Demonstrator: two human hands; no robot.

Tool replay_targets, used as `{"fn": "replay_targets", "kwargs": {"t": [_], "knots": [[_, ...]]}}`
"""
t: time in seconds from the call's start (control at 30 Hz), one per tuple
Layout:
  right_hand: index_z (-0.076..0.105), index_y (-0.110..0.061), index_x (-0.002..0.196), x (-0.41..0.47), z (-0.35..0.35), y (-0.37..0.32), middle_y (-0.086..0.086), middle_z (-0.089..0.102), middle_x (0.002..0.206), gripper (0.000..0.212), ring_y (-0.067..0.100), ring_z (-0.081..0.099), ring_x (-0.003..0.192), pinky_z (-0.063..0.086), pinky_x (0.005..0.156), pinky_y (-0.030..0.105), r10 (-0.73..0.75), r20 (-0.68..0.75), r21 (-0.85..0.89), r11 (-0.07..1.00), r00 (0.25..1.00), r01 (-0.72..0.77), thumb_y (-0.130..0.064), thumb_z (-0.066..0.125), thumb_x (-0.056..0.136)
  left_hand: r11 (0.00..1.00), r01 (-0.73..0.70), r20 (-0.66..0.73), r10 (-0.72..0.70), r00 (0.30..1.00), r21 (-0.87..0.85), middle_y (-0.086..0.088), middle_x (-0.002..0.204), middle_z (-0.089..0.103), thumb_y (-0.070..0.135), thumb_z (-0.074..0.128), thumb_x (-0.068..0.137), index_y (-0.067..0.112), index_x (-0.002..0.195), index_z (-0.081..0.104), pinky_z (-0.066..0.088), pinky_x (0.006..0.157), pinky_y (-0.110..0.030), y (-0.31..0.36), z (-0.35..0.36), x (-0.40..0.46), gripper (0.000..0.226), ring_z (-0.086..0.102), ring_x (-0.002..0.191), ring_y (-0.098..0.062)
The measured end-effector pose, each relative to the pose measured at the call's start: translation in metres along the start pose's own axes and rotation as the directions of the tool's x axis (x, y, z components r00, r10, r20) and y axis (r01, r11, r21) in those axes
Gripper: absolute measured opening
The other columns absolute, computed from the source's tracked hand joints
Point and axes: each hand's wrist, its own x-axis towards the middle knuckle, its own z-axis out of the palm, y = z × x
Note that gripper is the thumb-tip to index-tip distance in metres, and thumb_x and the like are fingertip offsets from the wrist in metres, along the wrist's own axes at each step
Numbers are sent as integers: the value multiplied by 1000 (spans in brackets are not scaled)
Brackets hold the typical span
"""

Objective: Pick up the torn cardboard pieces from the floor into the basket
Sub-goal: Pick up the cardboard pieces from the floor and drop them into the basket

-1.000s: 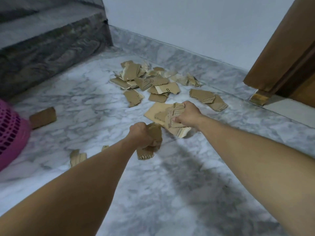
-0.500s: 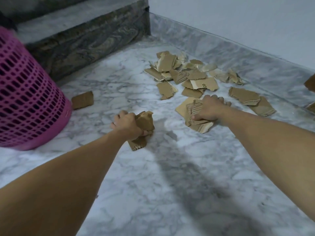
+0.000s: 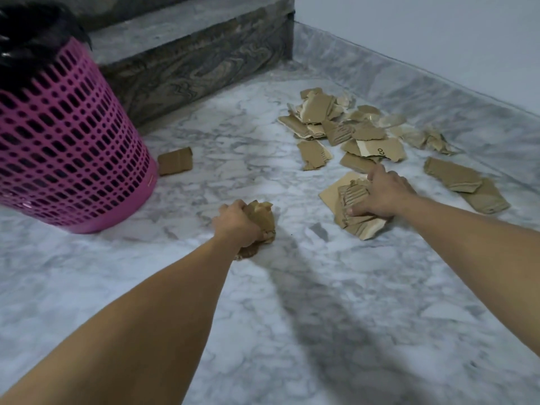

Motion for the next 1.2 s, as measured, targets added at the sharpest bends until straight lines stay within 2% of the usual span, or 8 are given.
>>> {"fn": "replay_targets", "kwargs": {"t": [0.2,0.43,0.63,0.7,0.8,0.93,1.07,1.2], "knots": [[39,-14,127,-9,4,3,13,56,122,101,34,53,113,47,87,38,-40,41,36,999,998,38,-55,89,50,958,-7,28,15,999,-287,-5,91,66,13,87,58,18,95,61,59,79,-38,5,4,-5,45,65,86,-25],[57,-5,108,-19,-3,-7,9,64,108,77,27,60,98,53,84,38,-15,159,202,979,987,-18,-37,95,50,940,12,93,21,995,-340,-9,89,68,7,88,58,17,89,65,61,69,-37,5,-11,-9,39,67,75,-24],[63,-7,111,-33,-38,-35,7,68,97,65,17,63,77,45,44,17,-82,240,484,874,967,-46,-13,94,55,934,7,30,4,1000,-356,-10,95,69,8,91,56,16,92,64,60,74,-37,2,-68,-26,45,67,84,-25],[64,-5,108,-42,-62,-54,9,70,96,65,19,66,76,49,48,19,-98,250,519,854,963,-48,-14,95,52,937,15,2,-15,1000,-349,-9,95,68,9,91,57,15,95,63,56,68,-32,5,-102,-40,47,65,81,-23],[60,-10,118,-44,-94,-83,10,70,106,92,23,70,85,55,58,28,-150,272,520,854,950,-14,-25,100,36,939,13,-60,-36,998,-343,-5,93,65,14,92,58,16,97,61,53,71,-29,11,-158,-56,50,62,81,-22],[60,-4,105,-72,-158,-140,10,67,96,52,13,59,70,41,50,21,-268,199,522,843,943,130,-21,90,65,953,-6,-159,-44,986,-301,-3,84,67,17,92,57,11,103,70,50,65,-27,22,-237,-84,51,60,64,-12],[57,-3,111,-90,-204,-203,8,61,101,65,17,56,75,38,54,23,-375,127,477,835,918,275,-34,89,65,963,-13,-267,-62,962,-270,0,76,63,18,91,59,14,93,70,47,56,-22,25,-301,-108,41,57,60,-9],[61,-3,111,-100,-223,-271,8,65,94,60,14,59,70,44,53,22,-468,69,535,763,881,363,-28,90,65,941,4,-340,-126,932,-339,-1,80,63,15,92,56,17,94,66,54,70,-30,6,-348,-114,45,60,69,-16]]}}
